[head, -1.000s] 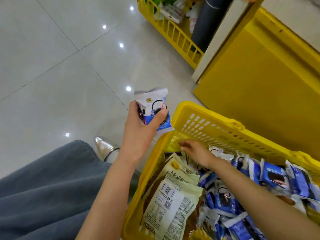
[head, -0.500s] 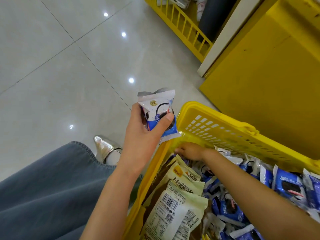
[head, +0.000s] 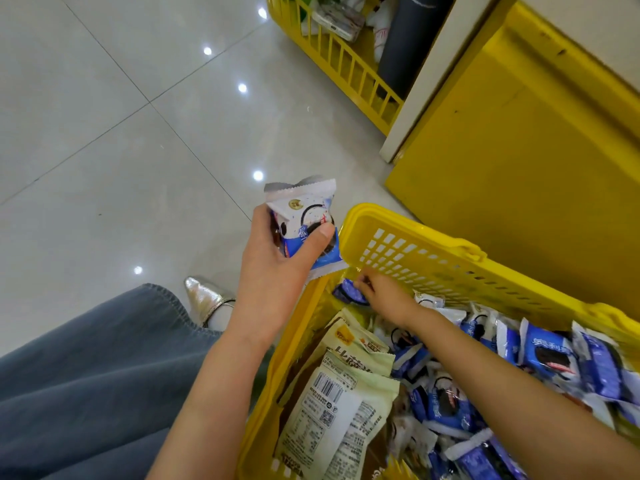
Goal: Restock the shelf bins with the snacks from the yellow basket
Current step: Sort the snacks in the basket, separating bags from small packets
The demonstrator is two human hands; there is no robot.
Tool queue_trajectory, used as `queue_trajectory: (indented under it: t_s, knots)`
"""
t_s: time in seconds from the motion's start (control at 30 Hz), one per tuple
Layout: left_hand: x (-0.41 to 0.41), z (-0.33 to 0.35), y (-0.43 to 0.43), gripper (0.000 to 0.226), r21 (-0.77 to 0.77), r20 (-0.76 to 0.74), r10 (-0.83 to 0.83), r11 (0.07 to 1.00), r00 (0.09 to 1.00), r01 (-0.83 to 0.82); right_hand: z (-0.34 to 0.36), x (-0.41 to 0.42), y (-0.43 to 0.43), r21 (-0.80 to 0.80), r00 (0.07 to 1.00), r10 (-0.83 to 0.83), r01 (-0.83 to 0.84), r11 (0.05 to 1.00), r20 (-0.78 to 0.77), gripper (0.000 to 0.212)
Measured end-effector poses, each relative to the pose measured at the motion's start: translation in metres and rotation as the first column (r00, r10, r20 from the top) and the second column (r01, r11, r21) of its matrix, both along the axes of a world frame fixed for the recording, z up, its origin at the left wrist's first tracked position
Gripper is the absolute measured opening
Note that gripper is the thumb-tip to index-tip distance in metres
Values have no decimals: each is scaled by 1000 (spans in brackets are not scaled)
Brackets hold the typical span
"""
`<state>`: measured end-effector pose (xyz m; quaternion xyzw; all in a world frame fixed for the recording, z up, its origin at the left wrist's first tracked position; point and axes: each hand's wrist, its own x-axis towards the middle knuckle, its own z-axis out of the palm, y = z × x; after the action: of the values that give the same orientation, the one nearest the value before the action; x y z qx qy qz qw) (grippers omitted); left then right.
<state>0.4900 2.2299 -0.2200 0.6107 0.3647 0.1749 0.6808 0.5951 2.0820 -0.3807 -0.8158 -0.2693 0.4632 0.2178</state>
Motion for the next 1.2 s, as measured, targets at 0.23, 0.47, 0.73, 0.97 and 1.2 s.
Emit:
queue_trajectory:
  t_s: [0.23, 0.47, 0.73, 0.97, 1.2]
  knots:
    - [5, 24, -34, 29, 47, 72, -146, 989, 987, 143, 73, -3, -54, 318, 953, -255, 193, 928, 166, 19]
    - [-16, 21, -113, 34, 150, -55, -518, 841, 854, 520, 129, -48, -123, 267, 815, -573, 572, 776, -82, 26]
    - [-62, -11, -190, 63, 71, -305, -717, 640, 627, 765, 171, -98, -193, 44, 669, -710, 734, 678, -222, 25]
    - [-73, -20, -222, 75, 4, -449, -831, 366, 329, 931, 171, -96, -264, -77, 822, -443, 498, 864, 357, 43]
    - [-82, -31, -246, 67, 306, -712, -684, -98, 160, 947, 148, -100, -298, -305, 919, -160, 278, 911, 361, 19]
